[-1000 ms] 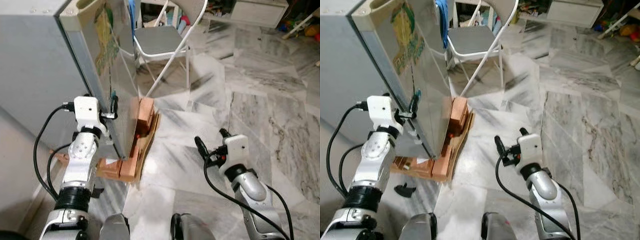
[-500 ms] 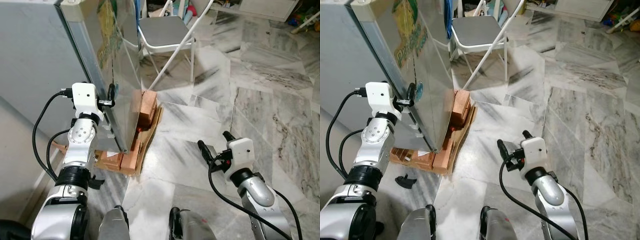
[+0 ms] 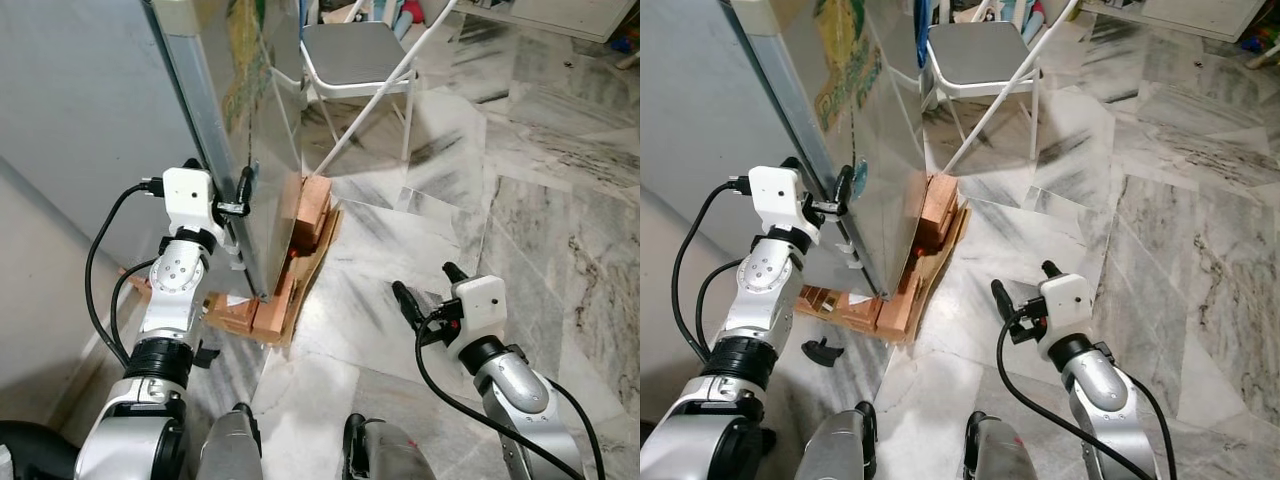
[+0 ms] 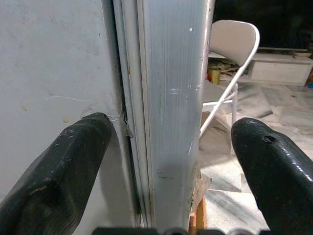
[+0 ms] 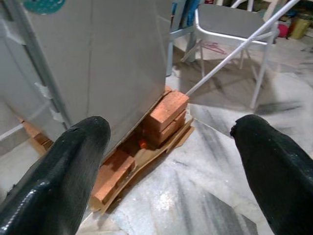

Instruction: Restocking fridge

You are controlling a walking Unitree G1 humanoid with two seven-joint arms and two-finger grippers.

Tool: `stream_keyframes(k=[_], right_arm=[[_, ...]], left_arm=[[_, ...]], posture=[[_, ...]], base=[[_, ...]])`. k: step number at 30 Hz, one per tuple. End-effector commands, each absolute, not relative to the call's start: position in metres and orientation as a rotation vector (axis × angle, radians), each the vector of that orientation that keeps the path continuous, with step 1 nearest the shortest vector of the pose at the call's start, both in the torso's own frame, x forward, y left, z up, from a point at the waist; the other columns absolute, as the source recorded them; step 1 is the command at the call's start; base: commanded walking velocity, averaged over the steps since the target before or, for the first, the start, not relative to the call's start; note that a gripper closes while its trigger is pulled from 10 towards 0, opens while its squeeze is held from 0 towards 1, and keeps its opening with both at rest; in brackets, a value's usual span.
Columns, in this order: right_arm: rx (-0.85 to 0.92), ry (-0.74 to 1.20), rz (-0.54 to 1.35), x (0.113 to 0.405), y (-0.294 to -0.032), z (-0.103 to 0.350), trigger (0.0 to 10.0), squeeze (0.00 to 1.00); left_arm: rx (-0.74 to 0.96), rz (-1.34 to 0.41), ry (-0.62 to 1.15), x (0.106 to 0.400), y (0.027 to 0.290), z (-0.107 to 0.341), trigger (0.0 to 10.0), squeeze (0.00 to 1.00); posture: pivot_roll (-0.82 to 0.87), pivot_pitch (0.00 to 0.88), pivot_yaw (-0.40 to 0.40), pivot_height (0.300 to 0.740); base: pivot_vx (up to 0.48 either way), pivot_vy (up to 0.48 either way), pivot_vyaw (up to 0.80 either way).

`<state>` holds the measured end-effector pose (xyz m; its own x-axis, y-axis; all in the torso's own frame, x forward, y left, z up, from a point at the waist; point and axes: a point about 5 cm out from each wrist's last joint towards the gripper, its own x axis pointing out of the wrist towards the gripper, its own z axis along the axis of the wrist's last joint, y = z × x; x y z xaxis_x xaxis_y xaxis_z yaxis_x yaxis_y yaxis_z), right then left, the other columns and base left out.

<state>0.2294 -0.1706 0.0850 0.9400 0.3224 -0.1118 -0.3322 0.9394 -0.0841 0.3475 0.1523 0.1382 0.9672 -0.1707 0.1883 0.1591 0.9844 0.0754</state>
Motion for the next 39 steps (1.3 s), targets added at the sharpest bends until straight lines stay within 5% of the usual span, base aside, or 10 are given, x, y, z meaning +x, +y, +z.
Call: stream_keyframes(k=[1, 15, 39], right_arm=[[-0.098, 0.119, 0.331, 0.226, -0.171, 0.082, 10.0, 0.0], [-0.097, 0.127, 0.345, 0.23, -0.17, 0.079, 10.0, 0.0], [-0.09, 0.119, 0.339, 0.234, -0.167, 0.077, 10.0, 0.0]], left_arm=[[0.067, -0.216, -0.113, 0.343, 0.143, 0.122, 10.0, 0.0], [0.059, -0.145, -0.031, 0.315, 0.151, 0.093, 10.0, 0.0], [0.104, -0.173, -0.035, 0.337, 0.15, 0.107, 10.0, 0.0]], posture=[[0.0, 0.22, -0.019, 0.74], [0.02, 0.204, -0.02, 0.74], [0.02, 0.185, -0.002, 0.74]], base=[[0.0, 0.0, 0.0], [0.0, 0.0, 0.0], [0.0, 0.0, 0.0]])
